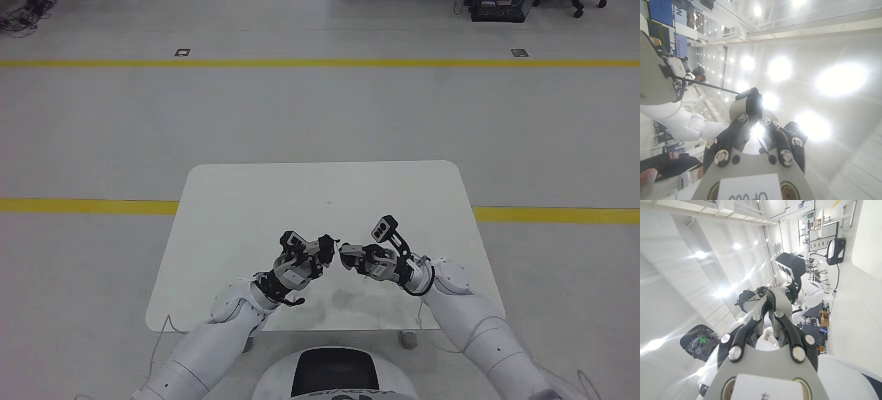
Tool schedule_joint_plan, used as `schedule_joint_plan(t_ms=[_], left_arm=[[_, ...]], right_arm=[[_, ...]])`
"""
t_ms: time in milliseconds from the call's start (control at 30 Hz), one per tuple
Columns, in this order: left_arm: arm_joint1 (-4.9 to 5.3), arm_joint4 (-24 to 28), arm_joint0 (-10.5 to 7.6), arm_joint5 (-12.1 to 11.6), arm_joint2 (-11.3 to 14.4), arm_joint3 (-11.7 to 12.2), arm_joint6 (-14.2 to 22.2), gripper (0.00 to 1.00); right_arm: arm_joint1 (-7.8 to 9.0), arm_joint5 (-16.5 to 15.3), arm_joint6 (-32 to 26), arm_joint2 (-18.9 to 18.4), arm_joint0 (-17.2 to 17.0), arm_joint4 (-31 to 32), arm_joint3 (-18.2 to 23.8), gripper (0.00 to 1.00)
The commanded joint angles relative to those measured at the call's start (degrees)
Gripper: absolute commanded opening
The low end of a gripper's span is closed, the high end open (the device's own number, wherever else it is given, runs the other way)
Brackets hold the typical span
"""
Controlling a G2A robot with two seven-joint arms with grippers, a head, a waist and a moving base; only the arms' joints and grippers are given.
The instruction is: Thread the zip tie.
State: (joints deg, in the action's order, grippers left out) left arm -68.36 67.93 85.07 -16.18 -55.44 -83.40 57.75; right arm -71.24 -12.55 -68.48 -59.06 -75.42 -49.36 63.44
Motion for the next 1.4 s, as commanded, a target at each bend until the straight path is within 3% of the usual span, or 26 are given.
schedule_joint_plan(t_ms=[0, 1133, 1200, 1233, 1367], left_arm=[[0.0, 0.0, 0.0, 0.0, 0.0, 0.0, 0.0, 0.0], [0.0, 0.0, 0.0, 0.0, 0.0, 0.0, 0.0, 0.0], [0.0, 0.0, 0.0, 0.0, 0.0, 0.0, 0.0, 0.0], [0.0, 0.0, 0.0, 0.0, 0.0, 0.0, 0.0, 0.0], [0.0, 0.0, 0.0, 0.0, 0.0, 0.0, 0.0, 0.0]], right_arm=[[-0.01, 0.05, 0.15, -0.02, 0.01, 0.15, -0.09, 0.0], [-0.06, 0.78, 2.83, -0.68, -0.43, 2.85, -0.51, 0.0], [0.01, 0.65, 2.7, -1.08, -0.74, 2.49, -0.35, 0.43], [0.06, 0.21, 2.49, -1.42, -0.94, 2.1, -0.08, 1.0], [0.11, -0.25, 2.4, -1.76, -1.15, 1.74, 0.09, 1.0]])
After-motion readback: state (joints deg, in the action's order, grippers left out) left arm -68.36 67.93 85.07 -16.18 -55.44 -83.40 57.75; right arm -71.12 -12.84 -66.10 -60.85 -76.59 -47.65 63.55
